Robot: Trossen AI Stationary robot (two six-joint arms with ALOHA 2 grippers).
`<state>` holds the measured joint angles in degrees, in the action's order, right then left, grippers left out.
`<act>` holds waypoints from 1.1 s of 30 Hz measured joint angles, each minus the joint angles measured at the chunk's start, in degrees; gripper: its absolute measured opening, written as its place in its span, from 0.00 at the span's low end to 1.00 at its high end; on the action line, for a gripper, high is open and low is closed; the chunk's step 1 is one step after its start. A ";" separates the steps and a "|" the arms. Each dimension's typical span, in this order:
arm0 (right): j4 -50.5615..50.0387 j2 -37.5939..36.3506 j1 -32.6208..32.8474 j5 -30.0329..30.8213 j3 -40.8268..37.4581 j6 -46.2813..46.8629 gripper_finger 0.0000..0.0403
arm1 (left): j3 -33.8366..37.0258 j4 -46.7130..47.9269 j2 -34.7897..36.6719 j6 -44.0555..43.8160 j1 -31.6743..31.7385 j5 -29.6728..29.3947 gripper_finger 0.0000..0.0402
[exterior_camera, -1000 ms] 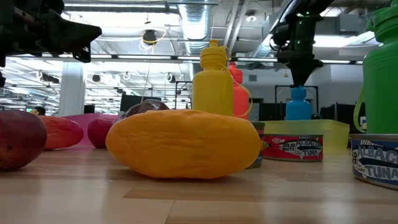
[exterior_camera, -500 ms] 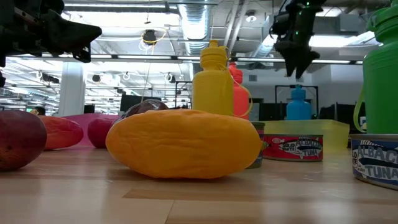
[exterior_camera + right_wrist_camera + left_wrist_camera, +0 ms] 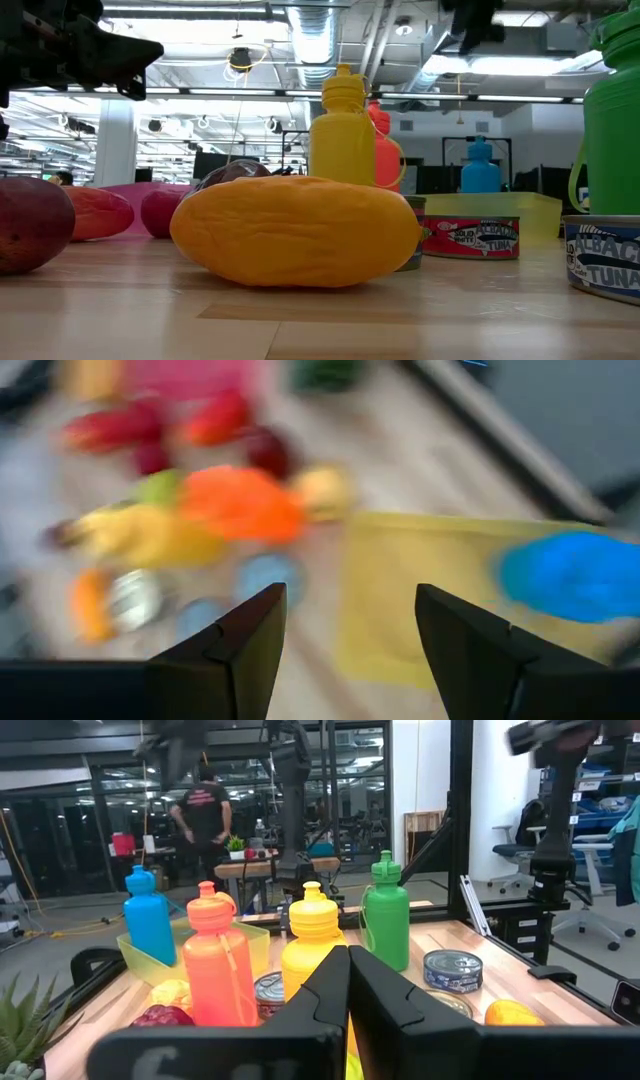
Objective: Pick & Place Food Item
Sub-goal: Put the green tumbler into the yellow bin
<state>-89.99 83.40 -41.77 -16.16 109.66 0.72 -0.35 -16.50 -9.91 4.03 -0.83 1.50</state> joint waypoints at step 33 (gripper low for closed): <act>19.80 -14.51 66.73 20.56 -26.21 35.82 0.55 | 0.00 -0.27 0.00 -0.01 0.00 0.02 0.00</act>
<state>-70.19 68.89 24.96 4.40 83.46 36.53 -0.35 -16.78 -9.91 4.02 -0.83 1.52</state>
